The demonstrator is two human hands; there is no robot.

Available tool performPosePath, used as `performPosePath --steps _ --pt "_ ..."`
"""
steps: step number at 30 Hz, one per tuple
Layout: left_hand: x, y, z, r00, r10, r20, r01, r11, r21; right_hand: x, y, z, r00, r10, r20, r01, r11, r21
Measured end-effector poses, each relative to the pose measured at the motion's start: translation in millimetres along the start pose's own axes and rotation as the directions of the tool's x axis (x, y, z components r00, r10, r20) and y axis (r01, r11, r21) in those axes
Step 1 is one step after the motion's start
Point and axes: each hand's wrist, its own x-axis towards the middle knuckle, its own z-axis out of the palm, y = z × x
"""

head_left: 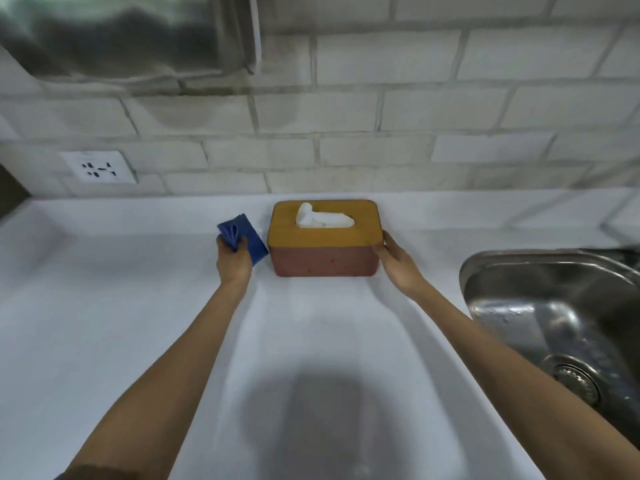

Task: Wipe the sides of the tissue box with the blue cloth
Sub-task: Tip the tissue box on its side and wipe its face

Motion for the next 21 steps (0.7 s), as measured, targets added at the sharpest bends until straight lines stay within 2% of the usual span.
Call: performPosePath --steps 3,7,11,17,21 --pt "8 -6 16 0.992 0.044 0.122 -0.045 0.999 0.007 3 3 7 0.999 -0.041 -0.008 0.041 0.998 0.048" --pt "2 -10 27 0.975 0.002 0.222 0.01 0.999 -0.052 3 7 11 0.998 -0.056 -0.017 0.056 0.998 0.031" --pt "-9 -9 23 0.975 0.001 0.222 0.003 1.0 -0.016 -9 9 11 0.997 -0.077 -0.027 0.077 0.997 0.017" --pt "-56 -18 -1 0.981 0.039 0.192 -0.071 0.984 0.162 -60 20 4 0.991 -0.118 -0.056 0.119 0.993 0.001" --pt "-89 -20 -21 0.986 0.064 0.155 -0.104 0.958 0.267 -97 20 -5 0.992 -0.088 -0.087 0.082 0.994 -0.073"
